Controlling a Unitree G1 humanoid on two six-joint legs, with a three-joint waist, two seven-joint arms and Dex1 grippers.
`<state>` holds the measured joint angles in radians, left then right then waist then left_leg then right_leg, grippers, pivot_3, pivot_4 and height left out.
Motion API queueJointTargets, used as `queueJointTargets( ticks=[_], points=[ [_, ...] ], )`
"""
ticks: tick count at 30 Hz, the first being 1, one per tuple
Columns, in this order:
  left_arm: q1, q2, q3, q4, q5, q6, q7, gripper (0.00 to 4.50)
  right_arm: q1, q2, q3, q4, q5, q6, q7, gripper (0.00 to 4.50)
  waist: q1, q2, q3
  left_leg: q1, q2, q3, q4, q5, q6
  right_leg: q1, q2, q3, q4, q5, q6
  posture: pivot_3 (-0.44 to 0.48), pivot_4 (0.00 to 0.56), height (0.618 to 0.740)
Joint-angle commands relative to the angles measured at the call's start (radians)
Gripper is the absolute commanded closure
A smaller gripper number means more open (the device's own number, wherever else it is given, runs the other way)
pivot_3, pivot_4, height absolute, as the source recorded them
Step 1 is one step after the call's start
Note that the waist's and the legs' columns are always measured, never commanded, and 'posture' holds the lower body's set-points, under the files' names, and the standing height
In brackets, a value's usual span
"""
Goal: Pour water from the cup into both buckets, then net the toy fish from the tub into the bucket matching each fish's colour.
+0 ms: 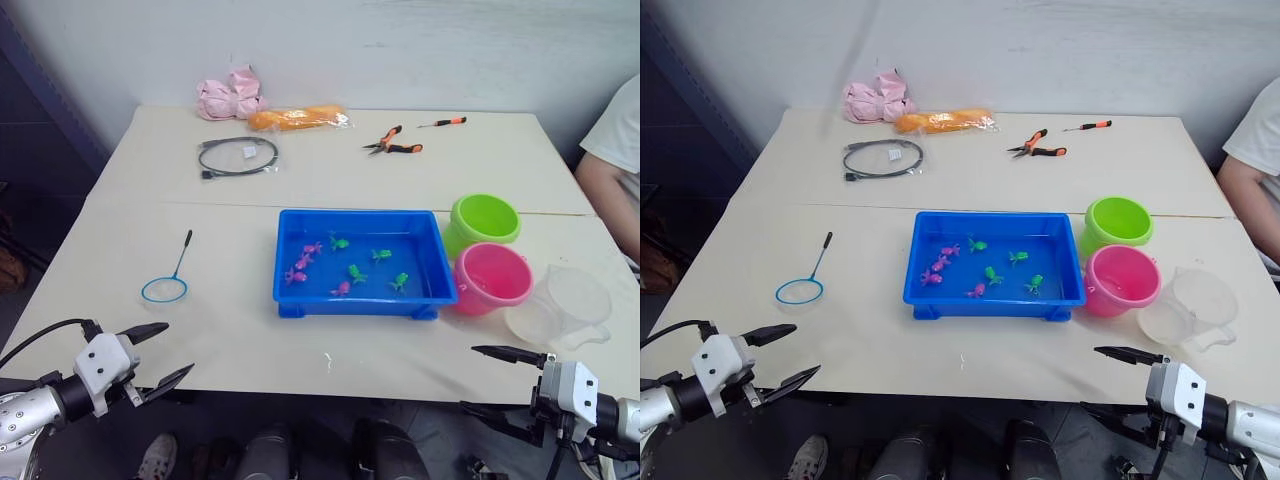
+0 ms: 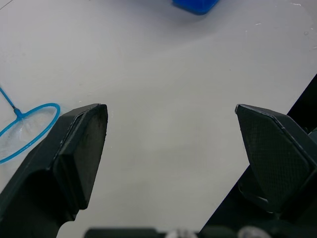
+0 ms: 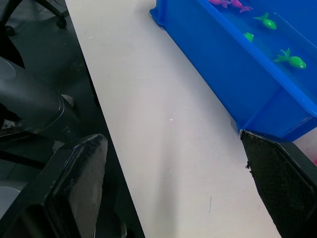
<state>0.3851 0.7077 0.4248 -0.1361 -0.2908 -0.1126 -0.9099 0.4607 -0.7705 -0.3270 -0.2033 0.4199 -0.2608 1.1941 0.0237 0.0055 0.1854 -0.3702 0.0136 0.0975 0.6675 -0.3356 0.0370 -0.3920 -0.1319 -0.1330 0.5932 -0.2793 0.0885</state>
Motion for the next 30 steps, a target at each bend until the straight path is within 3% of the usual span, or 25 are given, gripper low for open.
queueJointTargets(
  ticks=[1, 4, 10, 14, 23, 30],
  points=[
    [0.011, 0.02, 0.008, -0.088, -0.089, 0.095, -0.011, 0.09, 0.042, 0.056, -0.053, -0.048, 0.033, -0.009, -0.061, 0.0, 0.0, 0.0, 0.0, 0.0, 0.0, 0.0, 0.0, 0.0, 0.0, 0.0, 0.0, 0.0, 0.0, 0.0, 0.0, 0.0, 0.15, 0.74],
    [-0.057, 0.021, -0.03, -0.251, -0.258, 0.281, 0.007, 0.09, 0.12, 0.147, -0.112, -0.117, 0.063, 0.032, -0.172, 0.0, 0.013, 0.0, 0.0, -0.001, 0.001, -0.003, -0.001, 0.0, -0.002, 0.0, 0.0, -0.001, 0.001, 0.0, 0.0, 0.0, 0.15, 0.74],
    [-0.2, 0.005, -0.122, -0.359, -0.318, 0.385, 0.033, 0.09, 0.241, 0.245, -0.256, -0.21, 0.143, 0.122, -0.314, 0.0, 0.01, 0.004, -0.001, 0.001, 0.0, 0.001, -0.001, 0.0, -0.003, 0.0, 0.001, 0.003, 0.0, 0.0, 0.0, 0.0, 0.15, 0.74],
    [-0.393, -0.055, -0.228, -0.363, -0.329, 0.437, 0.086, 0.09, 0.259, 0.396, -0.345, -0.254, 0.149, 0.17, -0.554, 0.0, 0.002, 0.004, -0.002, 0.001, 0.001, 0.002, -0.001, 0.001, -0.005, -0.001, 0.003, 0.004, 0.003, 0.0, 0.0, 0.0, 0.15, 0.74],
    [-0.51, -0.076, -0.305, -0.349, -0.318, 0.484, 0.093, 0.09, 0.099, 0.519, -0.358, -0.133, 0.029, 0.258, -0.902, 0.0, -0.02, 0.004, -0.002, 0.002, 0.001, 0.009, -0.002, 0.002, -0.005, -0.006, 0.004, 0.012, 0.008, 0.0, 0.0, 0.0, 0.15, 0.74],
    [-0.518, -0.066, -0.314, -0.374, -0.346, 0.528, 0.079, 0.09, -0.092, 0.497, -0.344, -0.021, 0.068, 0.338, -0.992, 0.0, -0.025, 0.005, -0.002, 0.002, 0.001, 0.011, -0.002, 0.005, -0.001, -0.008, 0.004, 0.014, 0.01, -0.001, -0.001, 0.0, 0.15, 0.74]
  ],
)
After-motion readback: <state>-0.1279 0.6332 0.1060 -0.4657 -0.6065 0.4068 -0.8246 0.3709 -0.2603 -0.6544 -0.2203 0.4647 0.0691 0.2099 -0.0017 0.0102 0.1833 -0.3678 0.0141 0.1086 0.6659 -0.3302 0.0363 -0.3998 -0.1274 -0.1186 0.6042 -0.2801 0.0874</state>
